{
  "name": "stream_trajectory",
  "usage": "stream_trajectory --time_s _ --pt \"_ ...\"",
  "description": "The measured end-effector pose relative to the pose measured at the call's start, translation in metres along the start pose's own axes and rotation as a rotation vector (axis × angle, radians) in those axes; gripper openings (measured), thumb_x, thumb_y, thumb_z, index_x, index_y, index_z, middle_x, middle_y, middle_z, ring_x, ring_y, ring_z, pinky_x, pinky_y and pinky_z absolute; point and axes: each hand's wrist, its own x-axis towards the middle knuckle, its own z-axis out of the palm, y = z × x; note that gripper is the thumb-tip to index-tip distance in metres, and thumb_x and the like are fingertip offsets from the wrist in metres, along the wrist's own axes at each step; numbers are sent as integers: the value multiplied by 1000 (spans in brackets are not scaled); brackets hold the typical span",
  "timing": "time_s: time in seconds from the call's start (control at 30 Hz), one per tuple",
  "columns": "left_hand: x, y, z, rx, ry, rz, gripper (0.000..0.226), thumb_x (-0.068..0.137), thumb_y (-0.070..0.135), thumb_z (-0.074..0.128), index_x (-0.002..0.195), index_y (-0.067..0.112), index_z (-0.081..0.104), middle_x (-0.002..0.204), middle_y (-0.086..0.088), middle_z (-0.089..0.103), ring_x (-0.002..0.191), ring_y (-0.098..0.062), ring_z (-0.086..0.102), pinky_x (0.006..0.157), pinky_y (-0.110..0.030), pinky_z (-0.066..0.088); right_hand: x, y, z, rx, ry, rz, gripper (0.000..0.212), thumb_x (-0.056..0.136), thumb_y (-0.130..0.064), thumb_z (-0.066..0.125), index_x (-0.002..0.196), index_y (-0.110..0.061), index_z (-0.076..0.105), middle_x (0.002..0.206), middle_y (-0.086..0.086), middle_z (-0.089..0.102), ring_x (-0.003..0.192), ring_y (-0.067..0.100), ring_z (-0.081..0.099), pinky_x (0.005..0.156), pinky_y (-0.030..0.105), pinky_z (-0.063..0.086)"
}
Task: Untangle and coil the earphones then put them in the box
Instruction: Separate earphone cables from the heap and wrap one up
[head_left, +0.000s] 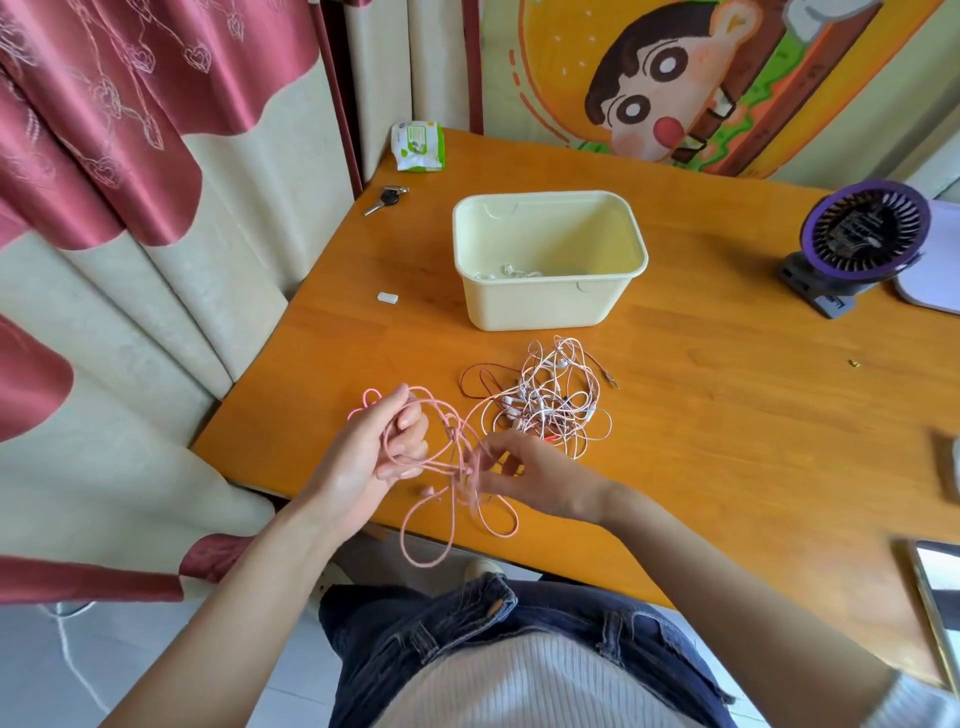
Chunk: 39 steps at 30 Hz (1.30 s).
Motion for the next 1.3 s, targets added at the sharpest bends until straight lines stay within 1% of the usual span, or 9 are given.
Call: stream_trajectory --time_s 0.17,0.3,0.4,0.63,0.8,0.93,1.0,1.1,1.3 --pt "-4 -3 -20 308 231 50 34 100 27 37 76 7 52 58 1 48 40 -7 30 45 -21 25 -8 3 -21 116 56 63 18 98 -23 46 83 -18 54 76 -8 62 62 12 44 61 24 38" --pt "-7 -10 -22 543 227 65 26 100 20 40 85 6 56 69 1 54 45 -8 34 50 -21 31 -12 11 -25 129 171 94 20 99 -21 44 89 -11 59 73 -6 70 59 19 39 53 28 33" --pt "-9 -14 -20 666 174 39 19 98 15 44 84 7 54 64 3 53 45 -7 35 53 -24 33 -14 17 -28 84 295 106 24 99 -18 43 81 -22 59 70 -7 68 51 9 41 51 20 32" --pt "-4 -29 -16 719 342 87 26 99 21 42 79 5 48 43 4 42 42 -9 39 48 -21 38 -21 22 -24 9 303 159 28 99 -24 43 75 -24 57 46 -8 57 43 4 39 46 17 33" --pt "4 -40 -17 805 473 204 17 101 20 38 91 9 48 53 -1 45 43 -6 41 47 -21 41 -24 24 -21 -72 385 184 30 99 -30 40 83 -19 64 37 -6 48 39 5 45 49 21 39" --pt "2 -42 -22 813 456 222 17 99 18 42 90 8 50 56 2 40 49 -10 38 54 -33 45 -28 26 -28 -92 413 236 28 98 -32 42 89 -23 67 37 -12 48 38 6 45 52 27 39" --pt "0 -41 -23 821 413 241 17 98 19 46 87 9 53 48 6 42 47 -7 39 54 -29 44 -31 28 -32 -119 421 264 26 98 -30 43 86 -26 66 39 -19 50 39 6 45 53 27 38" --pt "0 -38 -25 779 436 263 17 98 20 46 87 11 56 50 5 53 50 -6 48 51 -18 43 -31 31 -36 -146 485 288 26 97 -30 44 80 -33 63 40 -8 49 43 10 47 55 31 41" --pt "3 -38 -20 660 518 279 27 102 20 35 94 5 55 62 -9 58 40 -4 46 48 -22 42 -29 38 -36 -200 507 326 29 98 -36 40 95 -26 68 45 -6 47 47 10 49 55 29 40"
